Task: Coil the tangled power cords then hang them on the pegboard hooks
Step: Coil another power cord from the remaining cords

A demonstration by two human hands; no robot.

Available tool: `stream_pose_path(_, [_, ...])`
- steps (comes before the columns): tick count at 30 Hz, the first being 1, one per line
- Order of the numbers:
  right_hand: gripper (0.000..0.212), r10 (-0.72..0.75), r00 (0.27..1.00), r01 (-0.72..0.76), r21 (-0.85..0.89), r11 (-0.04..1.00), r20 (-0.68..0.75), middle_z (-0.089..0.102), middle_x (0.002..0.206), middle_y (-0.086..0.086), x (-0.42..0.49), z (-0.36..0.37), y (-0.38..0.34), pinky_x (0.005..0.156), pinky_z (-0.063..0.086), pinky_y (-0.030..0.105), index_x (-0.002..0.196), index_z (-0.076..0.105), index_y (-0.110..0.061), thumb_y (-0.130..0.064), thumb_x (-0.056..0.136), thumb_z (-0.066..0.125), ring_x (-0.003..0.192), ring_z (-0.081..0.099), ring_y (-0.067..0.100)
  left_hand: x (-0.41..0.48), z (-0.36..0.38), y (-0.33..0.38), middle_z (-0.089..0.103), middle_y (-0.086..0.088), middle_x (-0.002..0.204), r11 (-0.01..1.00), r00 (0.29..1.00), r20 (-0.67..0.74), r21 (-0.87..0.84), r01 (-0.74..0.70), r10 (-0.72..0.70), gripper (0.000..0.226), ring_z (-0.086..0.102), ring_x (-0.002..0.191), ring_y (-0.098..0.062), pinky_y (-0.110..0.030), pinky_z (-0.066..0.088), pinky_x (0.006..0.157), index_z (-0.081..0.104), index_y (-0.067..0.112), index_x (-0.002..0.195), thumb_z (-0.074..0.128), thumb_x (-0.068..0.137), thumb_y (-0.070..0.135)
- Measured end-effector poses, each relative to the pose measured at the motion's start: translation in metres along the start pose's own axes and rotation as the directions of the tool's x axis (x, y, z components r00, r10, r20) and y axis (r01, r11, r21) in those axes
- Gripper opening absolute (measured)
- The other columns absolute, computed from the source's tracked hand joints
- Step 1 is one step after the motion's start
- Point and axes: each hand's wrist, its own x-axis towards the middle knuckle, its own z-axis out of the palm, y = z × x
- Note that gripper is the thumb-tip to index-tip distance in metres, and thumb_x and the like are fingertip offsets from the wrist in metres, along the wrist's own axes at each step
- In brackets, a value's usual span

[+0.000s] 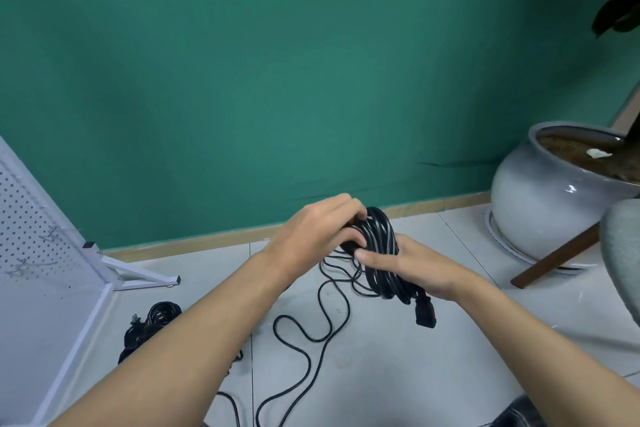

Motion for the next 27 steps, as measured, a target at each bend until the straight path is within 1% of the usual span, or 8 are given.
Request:
stream_pose_path(4, [0.029,0.052,0.998,-0.052,-0.014,0.999,0.028,0.054,0.072,0.01,-0.001,0.003,-0.003,0.062,0.045,0.04,0.093,0.054,-0.014,-0.029,0.09,0.078,0.065,0.054,0.025,0.003,-0.001,0.004,0.057,0.004,0.092,0.999,0.999,0.015,0.002,-0.05,0.05,0.018,0.043,0.075,-0.004,-0.019,0.042,0.069,0.066,0.009,0.101,0.074,0.092,0.023])
stream_pose_path(8, [0.021,0.102,0.995,-0.102,-0.057,0.993,0.001,0.055,0.071,0.01,0.0,0.002,-0.001,0.055,0.045,0.031,0.087,0.052,-0.014,-0.022,0.093,0.07,0.06,0.054,0.023,0.0,0.006,-0.001,0.054,0.005,0.101,0.996,0.996,0.062,-0.061,0.064,-0.06,0.022,0.051,0.075,-0.01,-0.021,0.043,0.071,0.068,0.012,0.106,0.076,0.092,0.026])
stream_pose_path(12, [0.017,0.102,0.995,-0.102,0.006,0.995,-0.021,0.058,0.071,0.01,0.001,-0.011,0.008,0.062,0.046,0.036,0.085,0.06,-0.012,-0.022,0.094,0.071,0.06,0.056,0.023,0.002,0.007,-0.011,0.056,0.006,0.106,0.975,0.976,0.141,-0.123,0.185,-0.168,0.032,0.053,0.084,-0.002,-0.012,0.04,0.079,0.065,0.023,0.126,0.072,0.096,0.015])
stream_pose_path(18, [0.017,0.126,0.991,-0.131,0.11,0.985,0.047,0.057,0.083,0.02,-0.001,-0.018,0.012,0.062,0.049,0.039,0.094,0.061,-0.005,-0.02,0.094,0.071,0.065,0.057,0.027,-0.002,0.019,-0.014,0.044,0.016,0.1,0.982,0.974,0.144,-0.044,0.182,-0.174,0.044,0.05,0.087,-0.002,-0.028,0.046,0.084,0.049,0.032,0.146,0.055,0.105,0.017])
stream_pose_path(21, [0.015,0.177,0.978,-0.19,0.112,0.975,0.113,0.058,0.085,0.018,-0.004,-0.018,0.01,0.06,0.051,0.037,0.096,0.061,-0.005,-0.017,0.095,0.069,0.065,0.057,0.026,0.003,0.022,-0.006,0.037,0.012,0.118,0.992,0.985,0.129,-0.034,0.122,-0.116,0.056,0.051,0.081,-0.017,-0.031,0.05,0.084,0.043,0.044,0.151,0.056,0.105,0.016])
stream_pose_path(23, [0.011,0.217,0.964,-0.233,0.093,0.968,0.152,0.059,0.084,0.014,-0.008,-0.018,0.01,0.058,0.052,0.036,0.095,0.061,-0.007,-0.015,0.096,0.068,0.063,0.058,0.024,0.004,0.021,-0.004,0.036,0.012,0.133,0.993,0.979,0.18,-0.048,0.106,-0.095,0.059,0.052,0.079,-0.015,-0.03,0.05,0.084,0.041,0.051,0.15,0.055,0.105,0.016])
stream_pose_path(25, [0.011,0.238,0.951,-0.254,0.058,0.966,0.2,0.059,0.085,0.012,-0.011,-0.02,0.01,0.057,0.053,0.034,0.094,0.061,-0.007,-0.016,0.096,0.068,0.062,0.058,0.023,0.003,0.02,-0.003,0.038,0.016,0.145,0.992,0.961,0.264,-0.069,0.107,-0.086,0.057,0.056,0.091,-0.009,-0.031,0.05,0.092,0.039,0.056,0.15,0.051,0.107,0.02])
stream_pose_path(27, [0.01,0.255,0.935,-0.265,0.008,0.964,0.247,0.057,0.083,0.012,-0.012,-0.021,0.01,0.057,0.053,0.034,0.093,0.06,-0.008,-0.014,0.097,0.066,0.062,0.057,0.024,0.003,0.021,-0.002,0.048,0.016,0.142,0.992,0.931,0.356,-0.066,0.106,-0.075,0.053,0.055,0.112,-0.007,-0.03,0.046,0.101,0.038,0.054,0.152,0.046,0.109,0.023])
